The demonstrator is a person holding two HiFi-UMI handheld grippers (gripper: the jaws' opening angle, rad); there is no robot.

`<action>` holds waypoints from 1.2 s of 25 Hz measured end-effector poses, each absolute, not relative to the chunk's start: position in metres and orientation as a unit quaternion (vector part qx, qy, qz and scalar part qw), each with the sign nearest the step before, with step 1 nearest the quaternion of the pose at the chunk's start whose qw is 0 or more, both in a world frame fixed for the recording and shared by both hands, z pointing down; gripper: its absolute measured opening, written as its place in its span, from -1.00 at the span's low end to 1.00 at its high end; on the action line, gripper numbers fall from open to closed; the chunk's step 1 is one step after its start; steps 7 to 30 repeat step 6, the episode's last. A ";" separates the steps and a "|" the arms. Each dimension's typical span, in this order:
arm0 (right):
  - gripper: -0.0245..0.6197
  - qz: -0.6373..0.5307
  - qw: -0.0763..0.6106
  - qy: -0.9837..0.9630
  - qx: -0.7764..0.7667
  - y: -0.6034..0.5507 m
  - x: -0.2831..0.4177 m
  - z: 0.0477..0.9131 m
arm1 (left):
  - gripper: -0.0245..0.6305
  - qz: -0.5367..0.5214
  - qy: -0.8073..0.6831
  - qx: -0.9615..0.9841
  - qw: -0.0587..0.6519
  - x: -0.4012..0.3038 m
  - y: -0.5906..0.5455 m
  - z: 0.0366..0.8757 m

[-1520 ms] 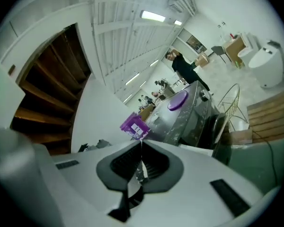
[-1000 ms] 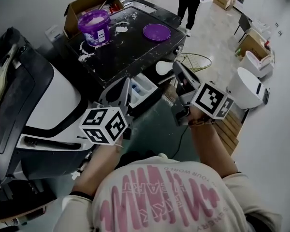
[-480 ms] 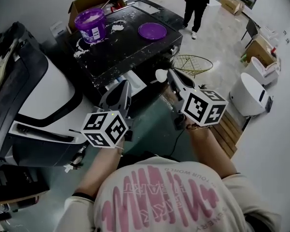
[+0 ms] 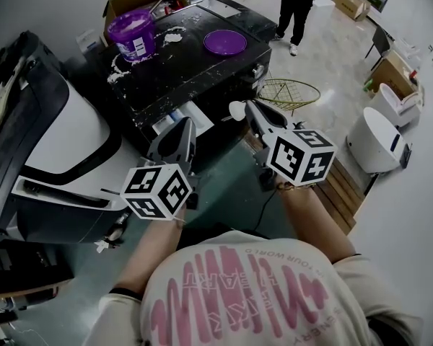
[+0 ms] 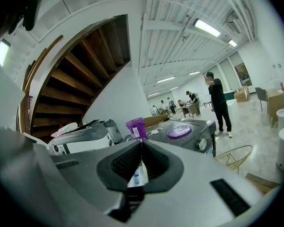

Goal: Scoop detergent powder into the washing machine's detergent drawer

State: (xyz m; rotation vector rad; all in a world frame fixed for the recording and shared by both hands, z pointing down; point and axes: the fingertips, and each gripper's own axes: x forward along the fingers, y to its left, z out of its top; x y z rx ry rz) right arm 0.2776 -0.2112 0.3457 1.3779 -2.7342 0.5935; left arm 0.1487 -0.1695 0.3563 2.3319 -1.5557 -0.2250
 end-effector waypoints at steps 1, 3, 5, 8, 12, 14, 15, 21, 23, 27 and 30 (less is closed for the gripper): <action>-0.91 0.190 0.012 -0.877 0.441 -0.212 0.277 0.346 | -0.93 -0.079 -0.546 0.818 0.163 0.149 -0.170 0.356; -0.91 0.189 0.013 -0.879 0.438 -0.214 0.276 0.347 | -0.93 -0.077 -0.547 0.818 0.162 0.150 -0.172 0.357; -0.91 0.189 0.015 -0.879 0.437 -0.216 0.275 0.349 | -0.93 -0.075 -0.549 0.817 0.163 0.149 -0.174 0.359; -0.91 0.189 0.016 -0.880 0.436 -0.217 0.275 0.351 | -0.93 -0.075 -0.550 0.816 0.164 0.148 -0.175 0.360; -0.91 0.189 0.016 -0.880 0.436 -0.217 0.275 0.351 | -0.93 -0.075 -0.550 0.816 0.164 0.148 -0.175 0.360; -0.91 0.189 0.016 -0.880 0.436 -0.217 0.275 0.351 | -0.93 -0.075 -0.550 0.816 0.164 0.148 -0.175 0.360; -0.91 0.189 0.016 -0.880 0.436 -0.217 0.275 0.351 | -0.93 -0.075 -0.550 0.816 0.164 0.148 -0.175 0.360; -0.91 0.189 0.016 -0.880 0.436 -0.217 0.275 0.351 | -0.93 -0.075 -0.550 0.816 0.164 0.148 -0.175 0.360; -0.91 0.189 0.016 -0.880 0.436 -0.217 0.275 0.351 | -0.93 -0.075 -0.550 0.816 0.164 0.148 -0.175 0.360; -0.91 0.189 0.016 -0.880 0.436 -0.217 0.275 0.351 | -0.93 -0.075 -0.550 0.816 0.164 0.148 -0.175 0.360; -0.91 0.189 0.016 -0.880 0.436 -0.217 0.275 0.351 | -0.93 -0.075 -0.550 0.816 0.164 0.148 -0.175 0.360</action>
